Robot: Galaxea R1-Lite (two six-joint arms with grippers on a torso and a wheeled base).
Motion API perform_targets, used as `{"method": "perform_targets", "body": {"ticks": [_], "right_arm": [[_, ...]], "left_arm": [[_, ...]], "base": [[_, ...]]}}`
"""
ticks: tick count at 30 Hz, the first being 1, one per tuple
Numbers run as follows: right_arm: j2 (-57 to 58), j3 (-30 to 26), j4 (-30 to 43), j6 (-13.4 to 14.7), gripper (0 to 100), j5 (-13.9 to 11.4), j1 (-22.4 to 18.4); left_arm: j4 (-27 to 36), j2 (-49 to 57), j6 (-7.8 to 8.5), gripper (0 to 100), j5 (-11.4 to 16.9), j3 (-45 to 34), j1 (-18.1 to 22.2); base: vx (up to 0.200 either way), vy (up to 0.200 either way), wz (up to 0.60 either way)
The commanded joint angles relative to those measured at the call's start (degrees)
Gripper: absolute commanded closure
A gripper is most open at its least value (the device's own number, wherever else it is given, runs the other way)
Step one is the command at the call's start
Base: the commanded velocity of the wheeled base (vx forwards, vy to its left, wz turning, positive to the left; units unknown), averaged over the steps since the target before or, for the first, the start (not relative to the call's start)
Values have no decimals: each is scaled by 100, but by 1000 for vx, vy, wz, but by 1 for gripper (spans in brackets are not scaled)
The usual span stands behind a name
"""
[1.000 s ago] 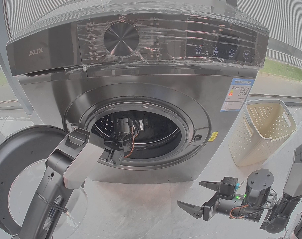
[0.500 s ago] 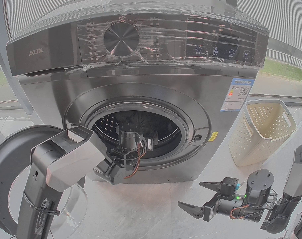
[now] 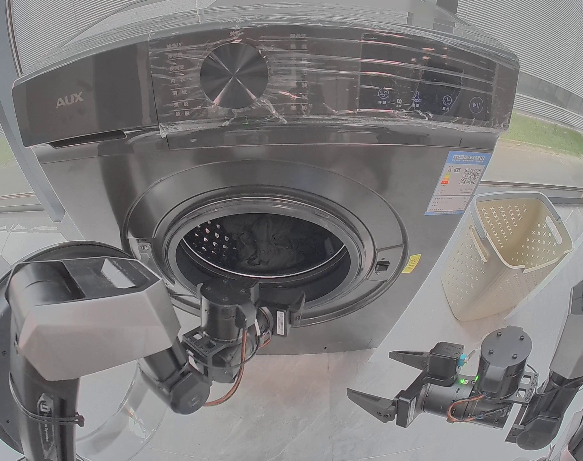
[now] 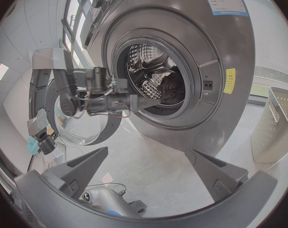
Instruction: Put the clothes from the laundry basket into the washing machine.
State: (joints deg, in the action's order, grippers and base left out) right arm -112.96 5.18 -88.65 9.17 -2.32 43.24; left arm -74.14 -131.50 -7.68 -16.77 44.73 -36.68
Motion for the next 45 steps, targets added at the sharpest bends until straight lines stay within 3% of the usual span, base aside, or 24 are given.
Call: {"method": "perform_targets", "body": {"ticks": [1, 5, 7, 16, 22, 29, 34, 37, 45], "right_arm": [[134, -70, -3, -29, 0, 21, -53], [652, -131, 6, -29, 0, 363, -220], [1030, -193, 6, -73, 0, 416, -351], [1821, -290, 94, -117, 0, 460, -1107], [2190, -518, 234, -258, 0, 487, -1397], [2480, -518, 445, -372, 0, 495, -1424], [2612, -518, 559, -354, 0, 618, -1397], [2841, -518, 674, -372, 0, 856, -1309], [3588, -518, 1473, -372, 0, 847, -1371]], "left_arm": [[-716, 1170, -155, 0, -1, -1546, -533], [-918, 1882, -445, 0, -28, -2258, -674], [-962, 2243, -577, 0, -28, -2574, -674], [-962, 3579, -621, 0, -335, -3550, -595], [-953, 4036, -524, 0, -406, -3972, -595], [-962, 4185, -462, 0, -511, -4200, -471], [-970, 4238, -111, 0, -740, -4473, -471], [-962, 4431, -111, 0, -810, -4473, -463], [-636, 5337, -67, 0, -854, -4473, -392]], "base": [[0, 0, 0], [0, 0, 0], [0, 0, 0], [0, 0, 0], [0, 0, 0], [-143, 0, 0], [-200, 0, 0], [-200, 0, 0], [-200, 0, 0]]}}
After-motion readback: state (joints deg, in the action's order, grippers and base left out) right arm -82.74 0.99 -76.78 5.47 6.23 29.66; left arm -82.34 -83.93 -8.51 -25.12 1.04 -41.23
